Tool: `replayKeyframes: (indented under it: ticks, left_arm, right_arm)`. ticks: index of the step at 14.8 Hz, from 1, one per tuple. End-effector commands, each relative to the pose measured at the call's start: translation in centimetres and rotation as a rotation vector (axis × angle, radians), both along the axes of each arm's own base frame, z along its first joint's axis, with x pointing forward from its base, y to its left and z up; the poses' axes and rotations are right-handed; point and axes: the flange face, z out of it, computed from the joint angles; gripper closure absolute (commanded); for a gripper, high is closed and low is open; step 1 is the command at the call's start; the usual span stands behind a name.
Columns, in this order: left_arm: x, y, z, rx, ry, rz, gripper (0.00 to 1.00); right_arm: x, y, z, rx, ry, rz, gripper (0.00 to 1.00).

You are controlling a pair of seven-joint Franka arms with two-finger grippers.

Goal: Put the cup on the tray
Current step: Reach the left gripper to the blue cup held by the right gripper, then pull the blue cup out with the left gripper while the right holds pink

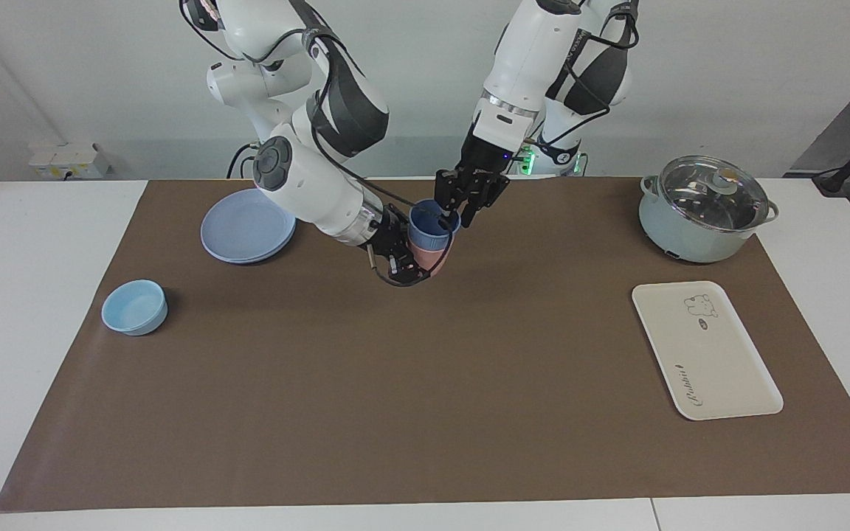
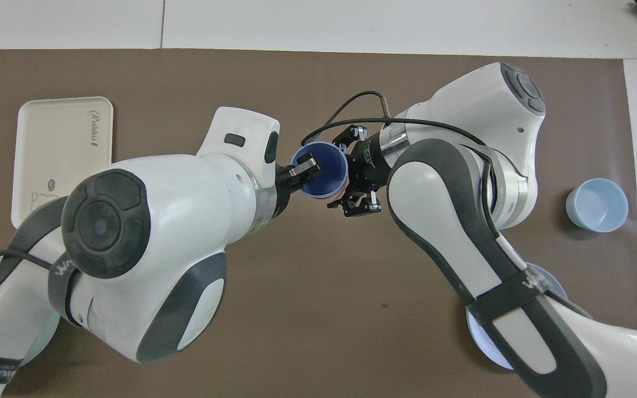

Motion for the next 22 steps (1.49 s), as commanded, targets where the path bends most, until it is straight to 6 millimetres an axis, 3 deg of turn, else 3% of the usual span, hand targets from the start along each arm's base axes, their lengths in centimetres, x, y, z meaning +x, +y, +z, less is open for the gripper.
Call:
replayKeyframes:
  ticks: [1, 4, 9, 11, 13, 15, 17, 18, 22]
  left_arm:
    - [-0.4, -0.4, 0.8, -0.008, -0.016, 0.015, 1.0]
    - [-0.3, -0.5, 2.5, -0.014, -0.001, 0.038, 1.0]
    - [-1.3, 0.8, 9.4, -0.019, 0.025, 0.028, 1.0]
    - [-1.2, 1.9, 10.7, -0.005, 0.039, 0.033, 1.0]
    - [-0.4, 4.3, 11.0, 0.018, 0.047, 0.057, 1.0]
    - [1.2, 7.4, 10.3, 0.053, 0.05, 0.054, 1.0]
    - [3.0, 12.5, 8.9, 0.094, 0.038, 0.033, 1.0]
    - [3.8, 15.3, 7.9, 0.116, 0.032, 0.009, 1.0]
    - [6.2, 28.3, 0.3, 0.231, -0.026, -0.125, 1.0]
  right_arm:
    - [-0.4, -0.3, 0.5, 0.023, 0.001, -0.024, 1.0]
    - [-0.4, -0.4, 0.5, 0.023, 0.001, -0.025, 1.0]
    - [-0.2, -0.8, 0.7, 0.024, -0.001, -0.031, 1.0]
    - [-0.1, -0.9, 0.7, 0.024, -0.003, -0.032, 1.0]
    - [0.1, -1.2, 0.8, 0.025, -0.007, -0.035, 1.0]
    - [0.2, -1.6, 0.6, 0.027, -0.005, -0.048, 1.0]
    - [1.3, -5.0, -0.3, 0.03, -0.005, -0.1, 1.0]
    - [1.8, -7.0, -1.5, 0.054, -0.007, -0.126, 1.0]
    - [2.0, -15.8, -9.1, 0.101, -0.039, -0.16, 1.0]
